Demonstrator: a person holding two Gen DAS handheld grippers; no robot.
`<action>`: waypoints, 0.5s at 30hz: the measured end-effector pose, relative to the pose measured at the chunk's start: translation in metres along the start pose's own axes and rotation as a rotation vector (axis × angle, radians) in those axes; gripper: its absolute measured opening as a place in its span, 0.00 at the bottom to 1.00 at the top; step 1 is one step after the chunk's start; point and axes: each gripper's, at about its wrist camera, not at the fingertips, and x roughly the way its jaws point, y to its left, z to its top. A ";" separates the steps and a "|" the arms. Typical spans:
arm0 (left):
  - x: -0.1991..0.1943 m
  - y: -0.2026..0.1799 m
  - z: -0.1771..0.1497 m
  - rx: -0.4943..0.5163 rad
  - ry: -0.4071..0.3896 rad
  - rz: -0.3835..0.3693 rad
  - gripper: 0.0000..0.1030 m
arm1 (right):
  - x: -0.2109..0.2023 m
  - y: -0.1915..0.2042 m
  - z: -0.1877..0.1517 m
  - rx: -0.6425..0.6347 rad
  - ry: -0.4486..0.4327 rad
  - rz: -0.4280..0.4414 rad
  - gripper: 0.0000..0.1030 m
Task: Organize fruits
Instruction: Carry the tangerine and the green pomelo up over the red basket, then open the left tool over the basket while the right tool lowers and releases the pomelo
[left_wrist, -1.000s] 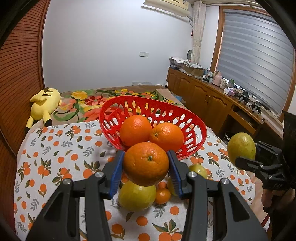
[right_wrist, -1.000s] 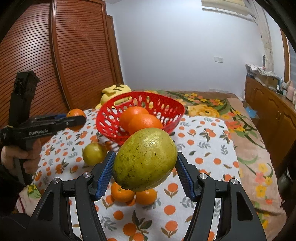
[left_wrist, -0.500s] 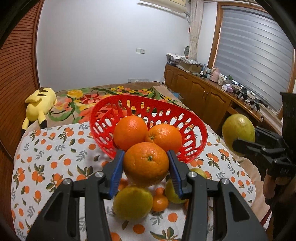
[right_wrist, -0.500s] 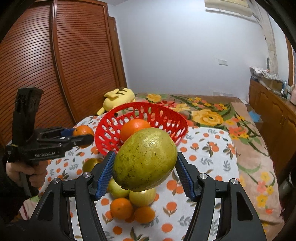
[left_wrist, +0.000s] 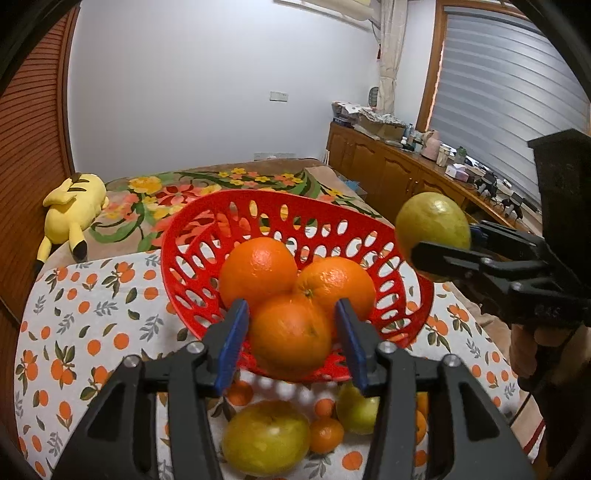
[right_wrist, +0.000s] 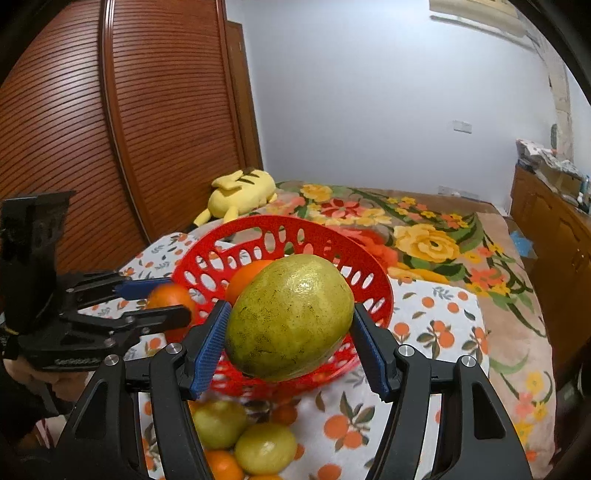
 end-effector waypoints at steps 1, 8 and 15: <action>0.000 0.000 0.001 0.003 -0.006 -0.001 0.52 | 0.004 -0.001 0.002 -0.004 0.005 0.000 0.65; 0.001 0.004 0.011 0.016 -0.015 0.003 0.55 | 0.031 -0.013 0.015 -0.002 0.042 0.019 0.65; 0.004 0.010 0.012 0.027 -0.003 0.006 0.59 | 0.053 -0.014 0.023 -0.017 0.071 0.027 0.65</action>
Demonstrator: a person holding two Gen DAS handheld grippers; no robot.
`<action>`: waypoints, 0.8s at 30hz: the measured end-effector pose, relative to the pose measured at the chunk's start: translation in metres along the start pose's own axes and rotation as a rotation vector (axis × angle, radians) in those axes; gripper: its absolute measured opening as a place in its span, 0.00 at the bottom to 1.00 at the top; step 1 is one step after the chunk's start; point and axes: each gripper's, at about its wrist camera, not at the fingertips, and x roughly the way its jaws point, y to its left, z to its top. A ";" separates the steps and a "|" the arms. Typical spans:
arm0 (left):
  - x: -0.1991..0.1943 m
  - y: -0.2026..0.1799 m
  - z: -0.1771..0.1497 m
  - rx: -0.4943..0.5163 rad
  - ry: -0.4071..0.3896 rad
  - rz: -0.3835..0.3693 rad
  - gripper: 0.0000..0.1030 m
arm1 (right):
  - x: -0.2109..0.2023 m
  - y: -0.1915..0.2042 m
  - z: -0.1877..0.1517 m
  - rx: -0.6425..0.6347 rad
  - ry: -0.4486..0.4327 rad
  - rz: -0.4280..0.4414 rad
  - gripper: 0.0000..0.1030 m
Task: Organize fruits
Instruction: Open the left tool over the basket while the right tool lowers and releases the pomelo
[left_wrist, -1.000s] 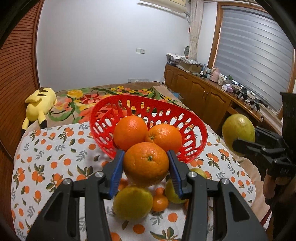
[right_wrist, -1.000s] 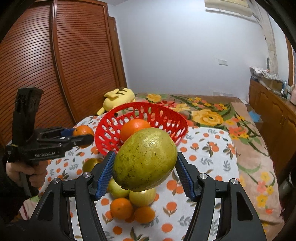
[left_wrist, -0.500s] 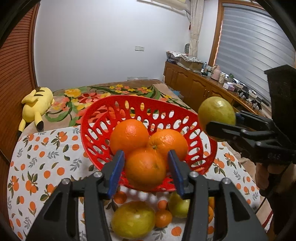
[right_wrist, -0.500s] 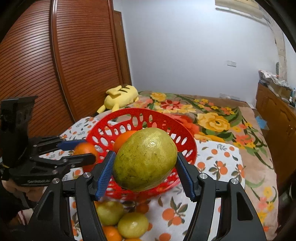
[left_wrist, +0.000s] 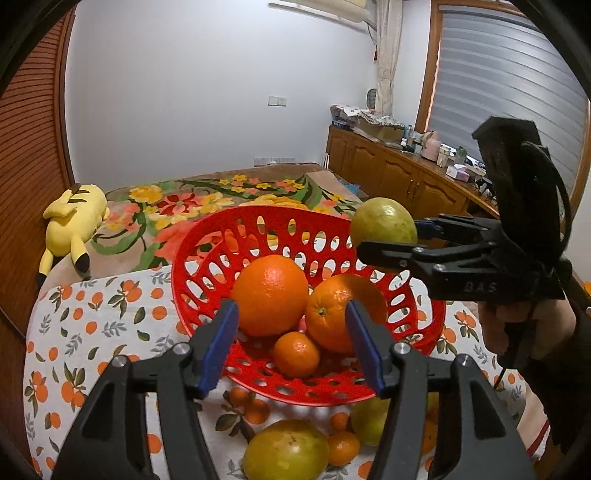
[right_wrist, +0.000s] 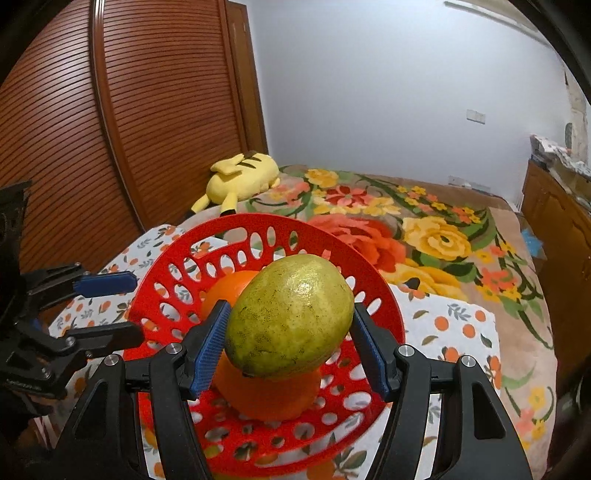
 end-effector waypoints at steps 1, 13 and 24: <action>0.001 0.000 0.000 -0.001 0.003 0.002 0.59 | 0.002 0.000 0.001 -0.001 0.003 0.000 0.65; 0.007 0.014 -0.002 -0.015 0.028 0.002 0.63 | 0.026 -0.003 0.004 0.007 0.039 0.001 0.65; -0.001 0.024 -0.004 -0.032 0.021 0.012 0.68 | 0.025 -0.004 0.007 0.026 0.025 0.005 0.66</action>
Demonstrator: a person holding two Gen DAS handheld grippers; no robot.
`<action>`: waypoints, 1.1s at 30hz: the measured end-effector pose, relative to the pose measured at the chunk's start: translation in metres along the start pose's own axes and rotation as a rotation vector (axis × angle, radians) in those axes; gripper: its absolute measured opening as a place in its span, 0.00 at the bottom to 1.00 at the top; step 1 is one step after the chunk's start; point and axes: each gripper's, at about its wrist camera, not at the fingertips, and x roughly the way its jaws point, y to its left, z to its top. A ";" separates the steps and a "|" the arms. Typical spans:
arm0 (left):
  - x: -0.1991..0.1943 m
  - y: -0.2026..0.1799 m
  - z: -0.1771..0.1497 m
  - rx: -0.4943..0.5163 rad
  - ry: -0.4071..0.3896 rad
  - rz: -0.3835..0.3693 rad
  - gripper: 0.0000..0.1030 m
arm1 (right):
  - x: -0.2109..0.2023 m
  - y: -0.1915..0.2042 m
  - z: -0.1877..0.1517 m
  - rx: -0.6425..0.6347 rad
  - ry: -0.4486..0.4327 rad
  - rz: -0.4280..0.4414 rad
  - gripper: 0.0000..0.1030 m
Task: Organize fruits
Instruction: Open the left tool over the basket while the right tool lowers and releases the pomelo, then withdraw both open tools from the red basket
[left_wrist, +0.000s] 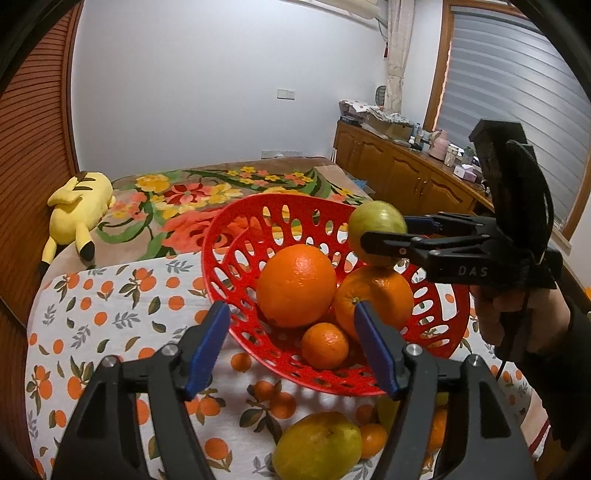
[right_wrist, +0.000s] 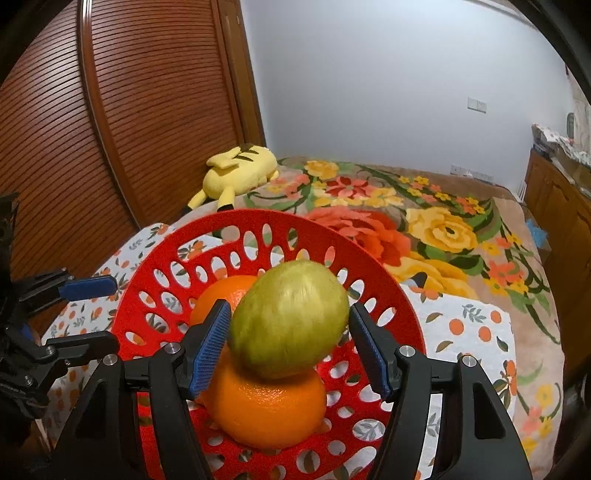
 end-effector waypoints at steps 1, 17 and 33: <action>-0.001 0.000 0.000 0.000 0.000 0.002 0.68 | -0.003 0.000 0.000 -0.002 -0.005 0.003 0.66; -0.016 -0.006 -0.024 0.016 0.017 0.019 0.71 | -0.072 0.026 -0.041 0.031 -0.096 -0.052 0.72; -0.023 -0.011 -0.062 0.024 0.051 0.053 0.72 | -0.090 0.037 -0.112 0.103 -0.064 -0.067 0.73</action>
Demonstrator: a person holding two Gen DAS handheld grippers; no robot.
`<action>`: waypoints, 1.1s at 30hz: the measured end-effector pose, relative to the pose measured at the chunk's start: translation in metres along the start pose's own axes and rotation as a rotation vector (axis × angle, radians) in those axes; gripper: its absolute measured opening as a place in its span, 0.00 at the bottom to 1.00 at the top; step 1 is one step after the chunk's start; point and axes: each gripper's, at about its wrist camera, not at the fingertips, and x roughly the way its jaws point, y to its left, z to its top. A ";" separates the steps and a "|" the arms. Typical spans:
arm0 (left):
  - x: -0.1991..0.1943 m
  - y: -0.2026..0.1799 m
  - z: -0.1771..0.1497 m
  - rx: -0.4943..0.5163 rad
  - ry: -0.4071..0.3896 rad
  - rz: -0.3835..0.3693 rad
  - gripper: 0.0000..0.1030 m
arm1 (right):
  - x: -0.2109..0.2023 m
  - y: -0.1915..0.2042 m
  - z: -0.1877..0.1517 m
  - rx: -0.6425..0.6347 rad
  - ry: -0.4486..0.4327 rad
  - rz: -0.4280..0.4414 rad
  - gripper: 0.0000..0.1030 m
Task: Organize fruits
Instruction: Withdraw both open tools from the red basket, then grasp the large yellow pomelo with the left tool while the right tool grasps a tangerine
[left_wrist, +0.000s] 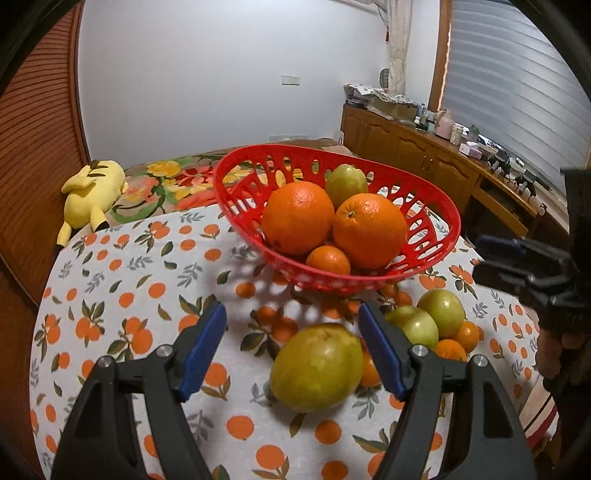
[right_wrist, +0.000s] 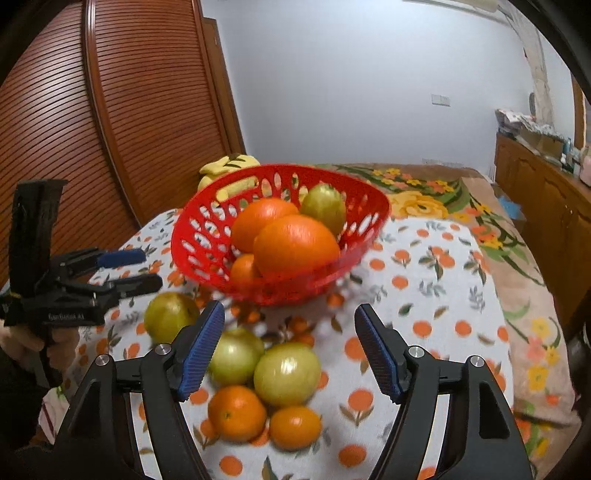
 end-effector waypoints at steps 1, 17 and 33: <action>0.000 0.001 -0.003 -0.004 0.002 -0.003 0.72 | -0.001 0.000 -0.005 0.003 0.004 -0.001 0.73; 0.013 -0.012 -0.040 -0.005 0.039 -0.050 0.72 | 0.000 -0.006 -0.067 0.047 0.077 -0.008 0.43; 0.021 -0.012 -0.052 -0.013 0.049 -0.019 0.72 | 0.010 -0.016 -0.067 0.103 0.125 0.038 0.42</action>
